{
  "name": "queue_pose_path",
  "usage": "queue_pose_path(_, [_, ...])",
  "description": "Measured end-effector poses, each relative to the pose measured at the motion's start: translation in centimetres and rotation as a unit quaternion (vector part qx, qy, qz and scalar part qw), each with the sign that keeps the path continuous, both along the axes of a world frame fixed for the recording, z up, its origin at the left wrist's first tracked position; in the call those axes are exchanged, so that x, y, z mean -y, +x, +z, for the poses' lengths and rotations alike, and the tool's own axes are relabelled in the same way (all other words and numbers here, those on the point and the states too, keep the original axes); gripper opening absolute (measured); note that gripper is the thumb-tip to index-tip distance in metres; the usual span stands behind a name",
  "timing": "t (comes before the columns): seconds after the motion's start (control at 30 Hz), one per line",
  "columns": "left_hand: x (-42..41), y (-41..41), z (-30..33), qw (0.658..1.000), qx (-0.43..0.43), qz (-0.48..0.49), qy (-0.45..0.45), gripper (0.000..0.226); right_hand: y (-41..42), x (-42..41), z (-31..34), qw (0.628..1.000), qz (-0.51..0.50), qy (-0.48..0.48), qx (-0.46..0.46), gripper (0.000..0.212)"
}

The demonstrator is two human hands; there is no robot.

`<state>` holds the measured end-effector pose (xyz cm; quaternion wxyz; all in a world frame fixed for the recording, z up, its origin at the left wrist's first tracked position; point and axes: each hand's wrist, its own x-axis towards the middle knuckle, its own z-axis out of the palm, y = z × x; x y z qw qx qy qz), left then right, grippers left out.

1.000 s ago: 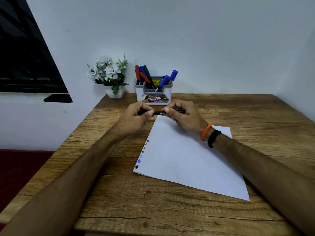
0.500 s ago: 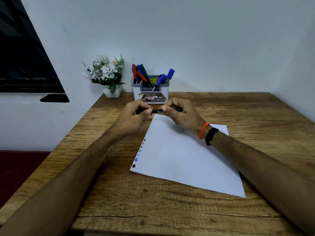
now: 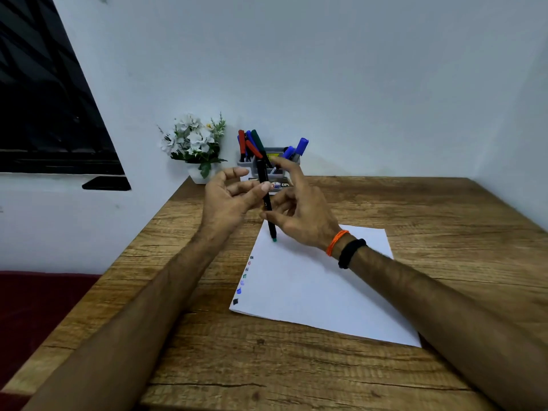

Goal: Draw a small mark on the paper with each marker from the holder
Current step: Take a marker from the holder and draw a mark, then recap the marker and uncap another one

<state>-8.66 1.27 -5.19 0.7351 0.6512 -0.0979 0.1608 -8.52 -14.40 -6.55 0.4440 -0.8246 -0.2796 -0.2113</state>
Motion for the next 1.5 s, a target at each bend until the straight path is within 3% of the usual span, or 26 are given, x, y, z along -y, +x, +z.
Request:
queue_pose_path(0.1, [-0.1,-0.1,0.4,1.000,0.000,-0.008,-0.008,0.043,0.0,-0.1,0.6,0.999,0.008,-0.027,0.031,0.097])
queue_pose_path(0.2, [-0.5,0.3,0.3,1.000,-0.007,-0.013,0.002,0.021,0.1,0.1,1.1,0.999,0.010,-0.018,0.036,0.096])
queue_pose_path(0.27, [-1.2,0.6,-0.3,0.994,0.012,0.026,0.110,0.020,0.4,0.5,1.7,0.999,0.007,-0.007,0.035,0.095])
queue_pose_path(0.3, [-1.8,0.9,-0.8,0.974,0.028,0.063,0.216,0.021,0.7,0.6,2.1,0.999,0.001,-0.003,0.035,0.095])
queue_pose_path(0.4, [-3.3,2.1,-2.9,0.862,0.032,0.100,0.497,0.042,2.2,0.7,3.5,0.999,-0.029,0.014,0.041,0.096])
queue_pose_path(0.47, [-3.8,3.0,-3.7,0.808,-0.004,0.061,0.586,0.059,3.7,0.3,4.5,0.998,-0.036,0.023,0.043,0.096])
queue_pose_path(0.53, [-3.8,3.3,-4.1,0.771,-0.050,0.037,0.634,0.062,5.4,-0.3,5.6,0.998,-0.044,0.023,0.047,0.098])
queue_pose_path(0.67, [-3.4,3.0,-4.2,0.751,-0.061,0.043,0.656,0.059,9.0,-1.9,7.4,0.996,-0.063,0.023,0.057,0.100])
queue_pose_path(1.1, [-3.8,3.7,-4.6,0.751,-0.043,0.052,0.656,0.060,14.5,-4.9,7.6,0.995,-0.088,-0.025,0.050,0.093])
queue_pose_path(1.17, [-3.8,3.7,-4.7,0.751,-0.042,0.053,0.657,0.060,14.8,-4.9,7.3,0.993,-0.092,-0.069,0.042,0.084])
queue_pose_path(1.3, [-3.8,3.7,-4.6,0.753,-0.041,0.054,0.655,0.059,14.8,-4.6,6.8,0.973,-0.107,-0.203,0.024,0.046])
queue_pose_path(1.5, [-3.7,3.6,-4.5,0.755,-0.044,0.051,0.652,0.059,14.5,-4.2,8.1,0.975,-0.121,-0.184,0.034,0.033])
